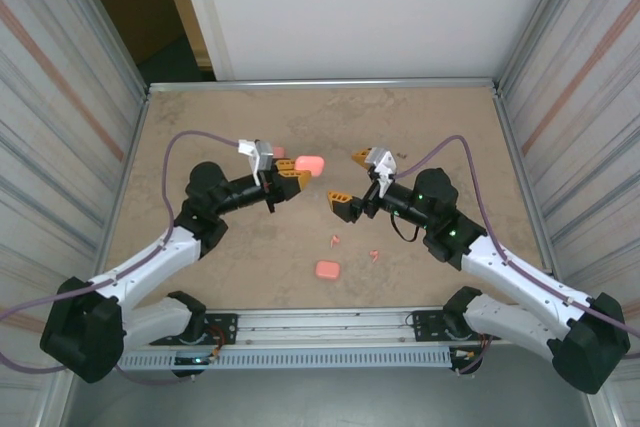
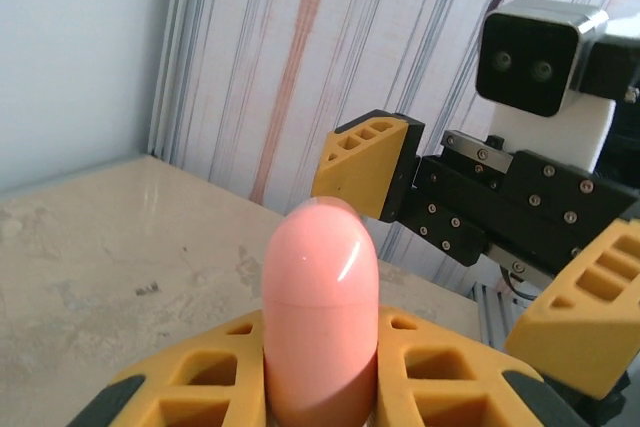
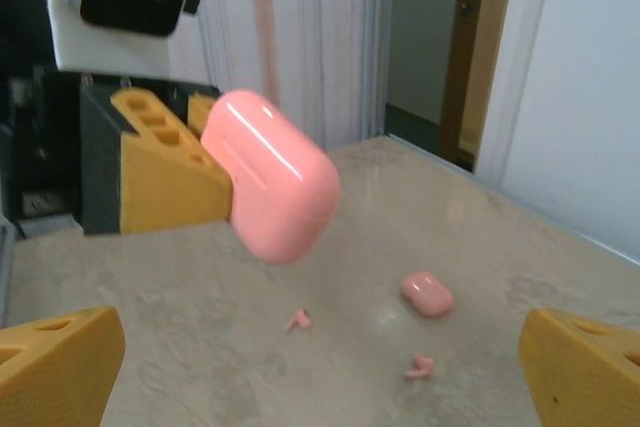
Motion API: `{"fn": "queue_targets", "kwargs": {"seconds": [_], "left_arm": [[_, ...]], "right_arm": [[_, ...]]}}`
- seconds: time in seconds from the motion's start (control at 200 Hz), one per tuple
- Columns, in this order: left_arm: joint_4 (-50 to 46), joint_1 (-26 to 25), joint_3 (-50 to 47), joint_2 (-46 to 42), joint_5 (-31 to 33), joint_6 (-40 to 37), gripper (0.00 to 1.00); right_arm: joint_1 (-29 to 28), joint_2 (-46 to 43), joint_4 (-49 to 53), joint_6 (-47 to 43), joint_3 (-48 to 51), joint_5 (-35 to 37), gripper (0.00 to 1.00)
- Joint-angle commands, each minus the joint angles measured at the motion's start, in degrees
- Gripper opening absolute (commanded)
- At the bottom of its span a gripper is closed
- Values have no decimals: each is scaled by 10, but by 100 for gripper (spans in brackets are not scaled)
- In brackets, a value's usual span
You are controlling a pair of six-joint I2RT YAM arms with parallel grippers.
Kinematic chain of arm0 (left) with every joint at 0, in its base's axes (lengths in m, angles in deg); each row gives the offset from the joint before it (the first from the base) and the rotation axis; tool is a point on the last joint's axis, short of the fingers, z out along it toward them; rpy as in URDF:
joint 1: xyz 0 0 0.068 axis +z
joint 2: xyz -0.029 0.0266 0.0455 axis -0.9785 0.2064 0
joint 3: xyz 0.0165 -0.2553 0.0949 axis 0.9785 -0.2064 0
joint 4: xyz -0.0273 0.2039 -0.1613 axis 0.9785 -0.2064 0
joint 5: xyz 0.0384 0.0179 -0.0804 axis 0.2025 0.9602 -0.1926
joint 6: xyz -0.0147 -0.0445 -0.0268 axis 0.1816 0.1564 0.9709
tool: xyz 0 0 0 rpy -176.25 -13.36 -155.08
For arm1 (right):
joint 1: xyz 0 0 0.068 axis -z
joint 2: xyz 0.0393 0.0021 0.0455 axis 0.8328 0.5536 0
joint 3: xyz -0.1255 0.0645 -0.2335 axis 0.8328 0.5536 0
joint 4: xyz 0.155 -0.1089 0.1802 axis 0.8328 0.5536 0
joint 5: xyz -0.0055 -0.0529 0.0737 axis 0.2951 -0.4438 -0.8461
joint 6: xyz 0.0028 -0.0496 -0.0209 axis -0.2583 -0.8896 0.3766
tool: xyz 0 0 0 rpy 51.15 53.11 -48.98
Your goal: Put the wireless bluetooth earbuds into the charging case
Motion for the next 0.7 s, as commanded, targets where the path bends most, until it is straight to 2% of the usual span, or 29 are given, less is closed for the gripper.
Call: {"fn": "queue_targets", "kwargs": {"seconds": [0.0,0.236,0.692], "left_arm": [[92,4,-14,-20,-3,-36,0],[182,0,-49,-15,-7,-25,0],[195,-5,-52,-8,-14,-28,0]], "right_arm": [[8,-6,-67,70,8,-27,100],[11,19,-115,107,3,-50,97],[9,76,-133,118,-38,-78,96]]}}
